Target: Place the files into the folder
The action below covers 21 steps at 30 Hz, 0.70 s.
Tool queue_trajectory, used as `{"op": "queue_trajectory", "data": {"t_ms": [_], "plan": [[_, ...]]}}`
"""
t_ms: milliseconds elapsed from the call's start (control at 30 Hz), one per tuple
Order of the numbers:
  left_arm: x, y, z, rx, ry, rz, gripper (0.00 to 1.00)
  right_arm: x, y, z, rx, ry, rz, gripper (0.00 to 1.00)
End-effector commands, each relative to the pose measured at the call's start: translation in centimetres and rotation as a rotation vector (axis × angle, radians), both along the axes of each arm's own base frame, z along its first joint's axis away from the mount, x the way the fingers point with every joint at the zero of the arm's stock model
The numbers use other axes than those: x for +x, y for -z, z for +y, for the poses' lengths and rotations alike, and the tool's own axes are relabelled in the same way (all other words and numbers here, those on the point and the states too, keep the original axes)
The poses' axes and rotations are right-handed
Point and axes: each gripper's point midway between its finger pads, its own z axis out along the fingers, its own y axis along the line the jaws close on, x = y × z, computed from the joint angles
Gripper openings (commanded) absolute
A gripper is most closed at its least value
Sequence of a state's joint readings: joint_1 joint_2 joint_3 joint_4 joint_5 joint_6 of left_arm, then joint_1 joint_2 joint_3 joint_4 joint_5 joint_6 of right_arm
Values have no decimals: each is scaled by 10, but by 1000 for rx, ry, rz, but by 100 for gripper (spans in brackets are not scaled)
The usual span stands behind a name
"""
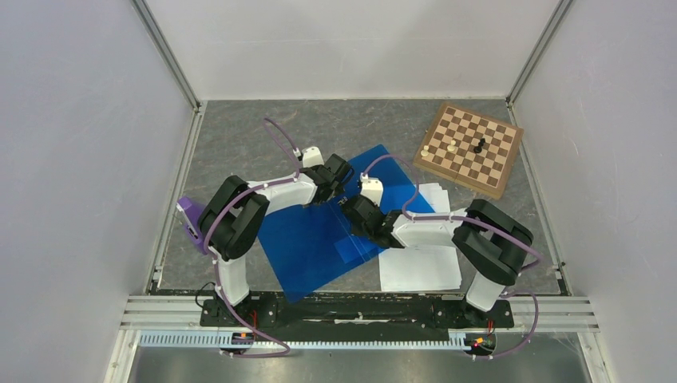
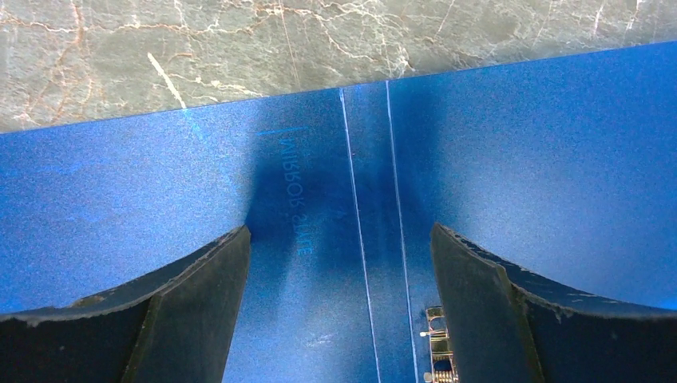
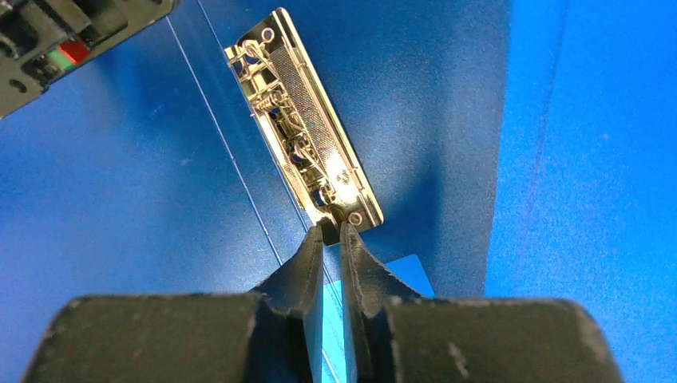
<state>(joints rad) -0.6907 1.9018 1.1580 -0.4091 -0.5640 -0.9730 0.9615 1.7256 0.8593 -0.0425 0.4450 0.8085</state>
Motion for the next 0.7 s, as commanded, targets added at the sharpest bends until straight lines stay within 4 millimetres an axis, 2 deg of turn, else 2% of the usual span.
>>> {"op": "queue_trajectory", "data": {"t_ms": [0, 267, 667], "plan": [[-81, 79, 22, 13, -62, 345, 90, -41, 64, -87, -281, 110, 140, 0], [-81, 80, 24, 17, -63, 347, 90, -47, 66, -90, -181, 156, 124, 0], [-81, 79, 24, 18, -62, 344, 90, -54, 76, -92, -161, 186, 165, 12]]}}
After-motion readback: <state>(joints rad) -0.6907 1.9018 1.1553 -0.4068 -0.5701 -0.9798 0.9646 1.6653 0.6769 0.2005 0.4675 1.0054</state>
